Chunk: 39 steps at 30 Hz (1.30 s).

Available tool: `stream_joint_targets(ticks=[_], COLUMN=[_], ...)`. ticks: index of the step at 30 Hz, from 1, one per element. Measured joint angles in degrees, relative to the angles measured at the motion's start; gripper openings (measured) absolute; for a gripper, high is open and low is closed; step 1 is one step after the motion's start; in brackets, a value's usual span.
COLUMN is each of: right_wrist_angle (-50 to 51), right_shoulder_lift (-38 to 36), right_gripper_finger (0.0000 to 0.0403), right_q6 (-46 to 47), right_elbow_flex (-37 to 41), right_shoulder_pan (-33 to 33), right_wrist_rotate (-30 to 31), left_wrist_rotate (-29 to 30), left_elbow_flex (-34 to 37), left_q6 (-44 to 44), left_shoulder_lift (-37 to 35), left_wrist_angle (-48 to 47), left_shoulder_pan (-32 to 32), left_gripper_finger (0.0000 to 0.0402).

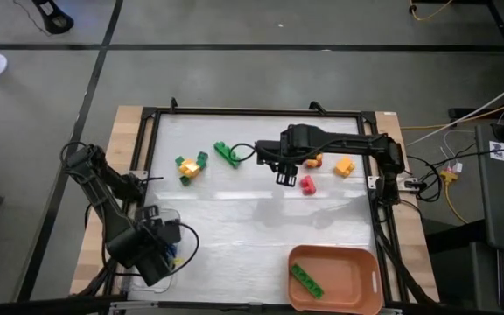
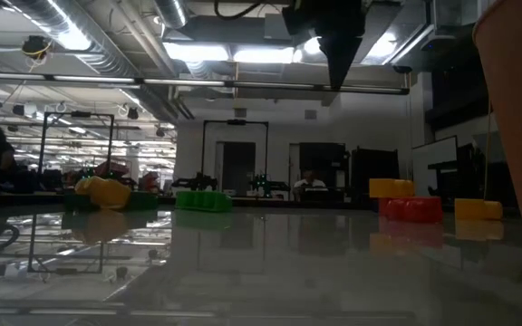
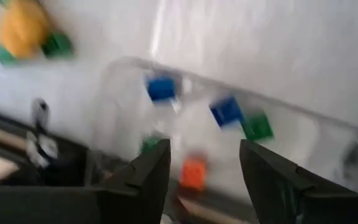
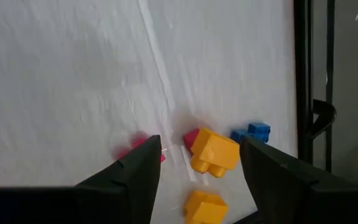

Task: Sort blocks by size
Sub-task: Put the big green game piece into the orange bin

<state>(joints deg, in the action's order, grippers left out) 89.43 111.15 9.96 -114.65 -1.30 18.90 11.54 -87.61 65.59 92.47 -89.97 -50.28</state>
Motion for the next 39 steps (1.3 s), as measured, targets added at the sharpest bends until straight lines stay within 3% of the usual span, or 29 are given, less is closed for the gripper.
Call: stream_joint_targets(ticks=[6, 15, 25, 32, 39], right_wrist_angle=[-11.56, -45.78, -62.27, -63.50, -63.63], right_shoulder_lift=[0.91, 3.69, 14.15, 20.04, 21.18], right_gripper_finger=[0.0218, 0.0218, 0.0218, 0.0218, 0.0218], right_q6=[0.09, 0.00, 0.20, 0.19, 0.17], right_elbow_flex=[0.05, 9.87, 12.44, 12.44, 12.37], right_shoulder_pan=[0.15, 0.15, 0.15, 0.13, 0.13], right_wrist_rotate=[-0.04, 4.36, 10.40, 19.80, 18.64], left_wrist_rotate=[16.43, 31.50, 36.31, 36.27, 36.25], left_elbow_flex=[0.02, 0.04, 3.13, 10.00, 14.46], left_q6=[-4.19, -6.28, -7.93, -3.13, 0.25], left_shoulder_lift=[-0.34, -4.30, -4.92, -4.94, -4.94], left_wrist_angle=[0.00, -0.06, -0.02, -0.07, -0.06], left_shoulder_pan=[0.01, -1.07, -2.73, -2.73, -2.56], left_gripper_finger=[0.0172, 0.0170, 0.0170, 0.0170, 0.0170])
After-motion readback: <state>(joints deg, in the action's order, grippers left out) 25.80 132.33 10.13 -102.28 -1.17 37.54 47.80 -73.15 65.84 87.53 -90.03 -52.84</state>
